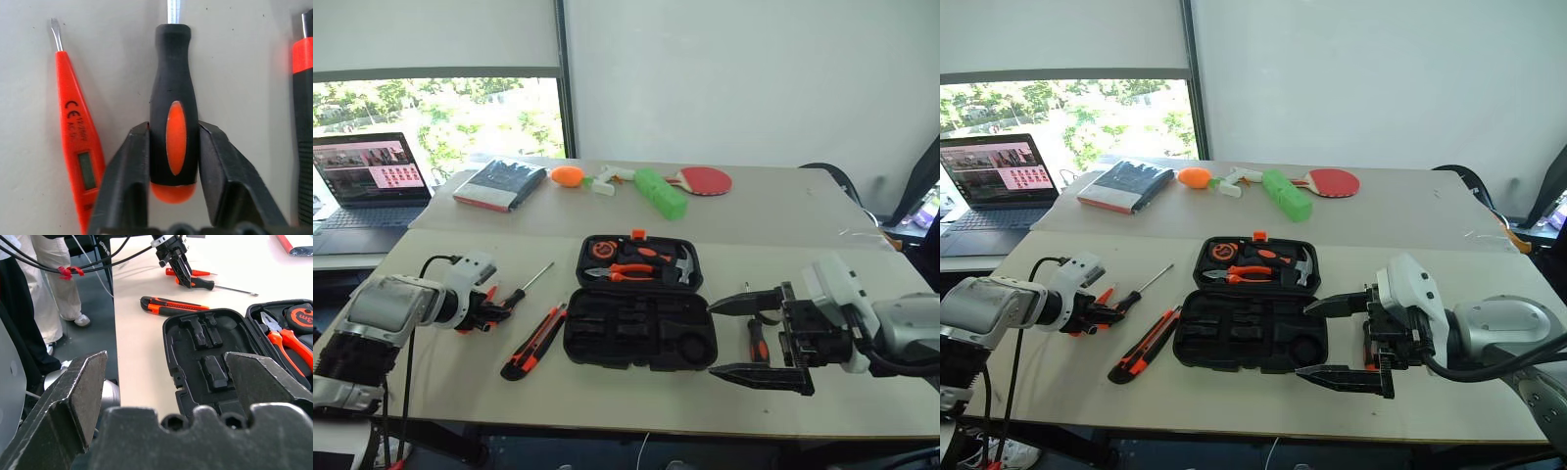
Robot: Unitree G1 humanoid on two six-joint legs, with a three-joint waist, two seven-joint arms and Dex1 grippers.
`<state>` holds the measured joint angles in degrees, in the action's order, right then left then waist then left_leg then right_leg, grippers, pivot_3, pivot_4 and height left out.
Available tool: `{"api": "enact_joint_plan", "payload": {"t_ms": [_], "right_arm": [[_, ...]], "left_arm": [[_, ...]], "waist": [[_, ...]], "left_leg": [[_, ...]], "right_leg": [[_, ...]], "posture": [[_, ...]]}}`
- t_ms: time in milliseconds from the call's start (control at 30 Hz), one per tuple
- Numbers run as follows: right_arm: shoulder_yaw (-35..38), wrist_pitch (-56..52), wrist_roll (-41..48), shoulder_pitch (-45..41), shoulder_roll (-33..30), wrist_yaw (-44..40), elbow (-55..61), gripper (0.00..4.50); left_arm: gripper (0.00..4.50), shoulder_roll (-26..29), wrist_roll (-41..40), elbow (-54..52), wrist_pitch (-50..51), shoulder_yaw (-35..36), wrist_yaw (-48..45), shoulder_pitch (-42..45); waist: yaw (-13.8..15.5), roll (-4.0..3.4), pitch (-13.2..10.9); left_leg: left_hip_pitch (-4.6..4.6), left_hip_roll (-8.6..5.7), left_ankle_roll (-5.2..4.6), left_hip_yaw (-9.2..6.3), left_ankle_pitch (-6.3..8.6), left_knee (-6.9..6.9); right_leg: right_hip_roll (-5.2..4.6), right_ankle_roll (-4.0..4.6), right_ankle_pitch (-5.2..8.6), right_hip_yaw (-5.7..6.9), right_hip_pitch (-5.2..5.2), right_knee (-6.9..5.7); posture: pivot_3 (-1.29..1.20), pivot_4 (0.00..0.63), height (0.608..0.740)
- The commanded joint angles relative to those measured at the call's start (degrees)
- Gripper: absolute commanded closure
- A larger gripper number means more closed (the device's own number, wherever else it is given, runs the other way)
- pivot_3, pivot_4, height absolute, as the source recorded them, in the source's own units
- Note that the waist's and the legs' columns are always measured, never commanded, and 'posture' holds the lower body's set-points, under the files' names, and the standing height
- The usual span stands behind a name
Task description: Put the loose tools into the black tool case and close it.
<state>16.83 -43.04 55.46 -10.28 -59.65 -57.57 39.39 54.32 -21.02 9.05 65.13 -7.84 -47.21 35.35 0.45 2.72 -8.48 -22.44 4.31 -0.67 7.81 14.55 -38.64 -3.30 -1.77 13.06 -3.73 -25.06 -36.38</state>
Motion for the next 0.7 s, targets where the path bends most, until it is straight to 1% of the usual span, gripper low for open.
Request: {"api": "enact_joint_plan", "payload": {"t_ms": [33, 133, 233, 333, 467, 567, 633, 700], "right_arm": [[1.17, 0.99, 0.43, 0.37, 0.23, 0.31, 0.97, 0.00], [1.25, 1.33, -0.60, 1.30, 0.39, 0.71, 0.42, 0.00], [1.56, 2.32, -3.07, 3.34, 0.88, 1.12, -1.17, 0.00], [1.56, 3.44, -5.40, 4.97, 1.87, 1.92, -2.65, 0.00], [1.29, 4.31, -7.93, 6.35, 3.11, 2.87, -3.64, 0.00], [1.62, 5.09, -9.83, 7.88, 3.74, 3.51, -4.02, 0.00], [2.10, 5.30, -10.70, 8.91, 4.21, 4.14, -3.80, 0.00], [2.63, 5.36, -11.13, 9.84, 4.61, 4.83, -3.33, 0.00]], "left_arm": [[3.64, -1.34, -0.51, 0.27, 0.74, 0.60, -1.26, 1.12], [3.64, -1.17, 0.16, 0.41, -1.54, 1.12, -2.21, 3.67], [3.64, -0.36, 2.08, -0.06, -11.16, 0.52, -6.33, 7.78], [3.64, -0.25, 3.12, 0.00, -17.87, -1.32, -12.45, 13.49], [3.64, -0.94, 5.07, 0.03, -27.54, -5.63, -22.72, 17.80], [3.64, -2.94, 9.28, 0.50, -35.20, -11.45, -28.84, 19.74], [3.64, -5.25, 13.49, 2.33, -41.18, -15.70, -30.99, 20.37], [3.64, -8.20, 16.45, 4.99, -44.58, -18.12, -31.36, 21.09]], "waist": [[0.16, 0.00, 0.00], [0.31, 0.05, -0.03], [0.32, 0.21, -0.11], [0.39, 0.27, -0.13], [0.30, 0.21, -0.10], [0.20, 0.19, -0.10], [0.25, 0.19, -0.10], [0.26, 0.20, -0.10]], "left_leg": [[-0.02, 0.00, -0.02, 0.00, 0.02, -0.11], [-0.10, -0.01, -0.06, -0.01, 0.04, -0.27], [-0.28, -0.01, -0.07, -0.10, 0.04, -0.39], [-0.50, -0.01, -0.06, -0.26, 0.04, -0.55], [-0.51, -0.08, -0.10, -0.30, 0.06, -0.58], [-0.50, -0.10, -0.10, -0.33, 0.06, -0.58], [-0.50, -0.12, -0.10, -0.36, 0.06, -0.58], [-0.52, -0.16, -0.10, -0.43, 0.06, -0.61]], "right_leg": [[-0.01, -0.03, 0.02, 0.00, 0.00, -0.08], [-0.04, -0.05, 0.04, 0.00, -0.01, -0.20], [-0.04, -0.06, 0.03, 0.07, -0.13, -0.30], [-0.04, -0.06, 0.03, 0.23, -0.19, -0.31], [-0.06, -0.10, 0.05, 0.22, -0.17, -0.30], [-0.05, -0.11, 0.07, 0.21, -0.16, -0.32], [-0.05, -0.11, 0.07, 0.21, -0.14, -0.32], [-0.06, -0.12, 0.07, 0.21, -0.10, -0.32]], "posture": [[0.00, 0.150, 0.736], [0.00, 0.150, 0.736], [0.00, 0.150, 0.736], [0.00, 0.150, 0.736], [0.00, 0.150, 0.736], [0.00, 0.150, 0.736], [0.00, 0.150, 0.736], [0.00, 0.150, 0.736]]}}
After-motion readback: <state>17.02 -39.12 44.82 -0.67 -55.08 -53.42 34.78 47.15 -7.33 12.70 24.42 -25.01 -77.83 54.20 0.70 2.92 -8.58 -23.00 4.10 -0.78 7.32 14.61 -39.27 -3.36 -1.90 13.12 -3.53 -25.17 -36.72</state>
